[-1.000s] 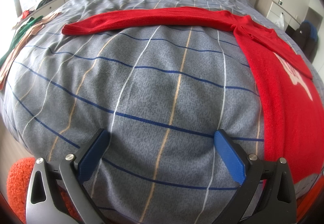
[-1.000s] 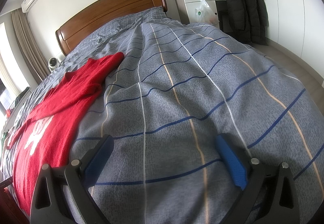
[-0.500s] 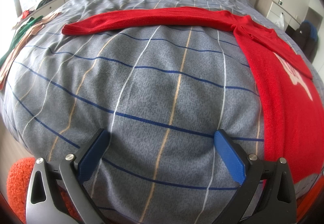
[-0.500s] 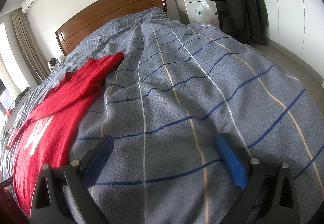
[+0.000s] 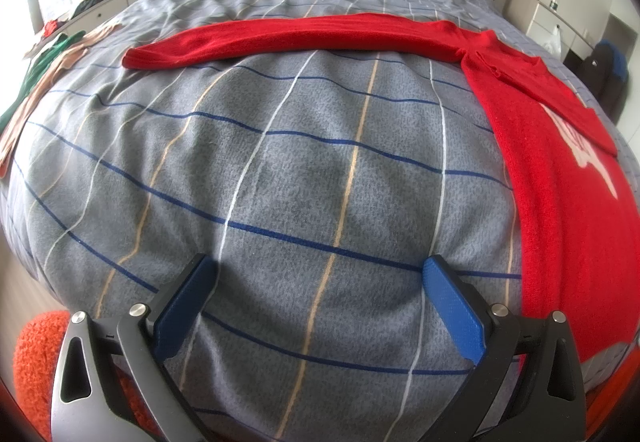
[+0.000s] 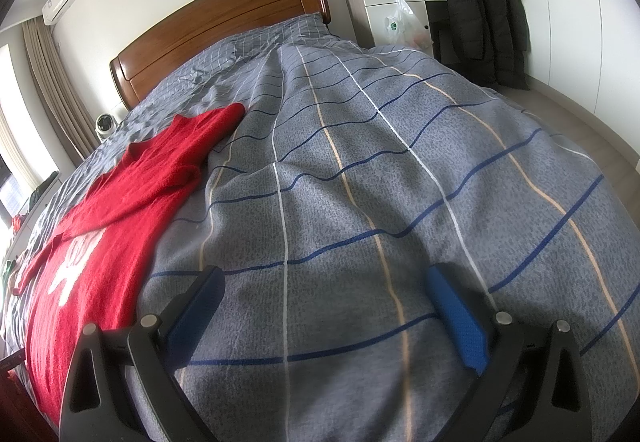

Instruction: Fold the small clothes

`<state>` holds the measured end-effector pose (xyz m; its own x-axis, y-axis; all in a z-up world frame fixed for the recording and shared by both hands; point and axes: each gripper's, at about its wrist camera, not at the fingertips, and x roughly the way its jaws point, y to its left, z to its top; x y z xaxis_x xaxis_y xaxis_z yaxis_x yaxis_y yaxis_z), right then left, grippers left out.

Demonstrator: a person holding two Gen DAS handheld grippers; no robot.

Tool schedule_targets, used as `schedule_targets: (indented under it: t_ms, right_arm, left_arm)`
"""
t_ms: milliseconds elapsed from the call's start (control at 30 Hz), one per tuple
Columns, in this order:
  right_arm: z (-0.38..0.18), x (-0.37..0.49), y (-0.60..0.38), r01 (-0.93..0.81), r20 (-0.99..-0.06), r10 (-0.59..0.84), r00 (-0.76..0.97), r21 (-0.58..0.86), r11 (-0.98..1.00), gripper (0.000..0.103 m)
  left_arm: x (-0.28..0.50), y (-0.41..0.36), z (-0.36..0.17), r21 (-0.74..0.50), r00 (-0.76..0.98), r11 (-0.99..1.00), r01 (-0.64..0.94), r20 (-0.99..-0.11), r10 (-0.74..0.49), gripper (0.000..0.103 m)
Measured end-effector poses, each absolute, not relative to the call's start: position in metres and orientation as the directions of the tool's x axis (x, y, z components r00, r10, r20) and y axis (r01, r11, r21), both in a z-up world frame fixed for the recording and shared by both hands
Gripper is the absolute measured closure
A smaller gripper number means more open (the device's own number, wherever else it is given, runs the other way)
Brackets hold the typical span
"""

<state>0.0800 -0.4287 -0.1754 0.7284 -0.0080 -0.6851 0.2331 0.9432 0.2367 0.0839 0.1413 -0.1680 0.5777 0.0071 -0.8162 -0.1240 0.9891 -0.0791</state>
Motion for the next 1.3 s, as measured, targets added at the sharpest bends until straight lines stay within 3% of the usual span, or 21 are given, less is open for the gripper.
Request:
schedule_targets:
  t_ms: [1033,1167,1300]
  right_arm:
    - [-0.175,0.080,-0.429,0.233,-0.685,-0.007,0.728,0.237,0.943,0.003]
    - [-0.175,0.080,-0.429,0.233,-0.685,-0.007,0.728,0.237,0.943,0.003]
    - [-0.175,0.080,-0.429,0.233,-0.686,-0.008,0.728,0.236,0.943,0.003]
  left_arm:
    - [0.079,0.145,-0.164,-0.122,0.581,0.984,-0.127,-0.814,-0.026,0.001]
    - [0.076,0.154,-0.152,-0.176,0.579,0.975,-0.134,-0.813,-0.067,0.001]
    - [0.079,0.188,-0.116,-0.305,0.622,0.940,-0.154,-0.769,-0.148,0.001]
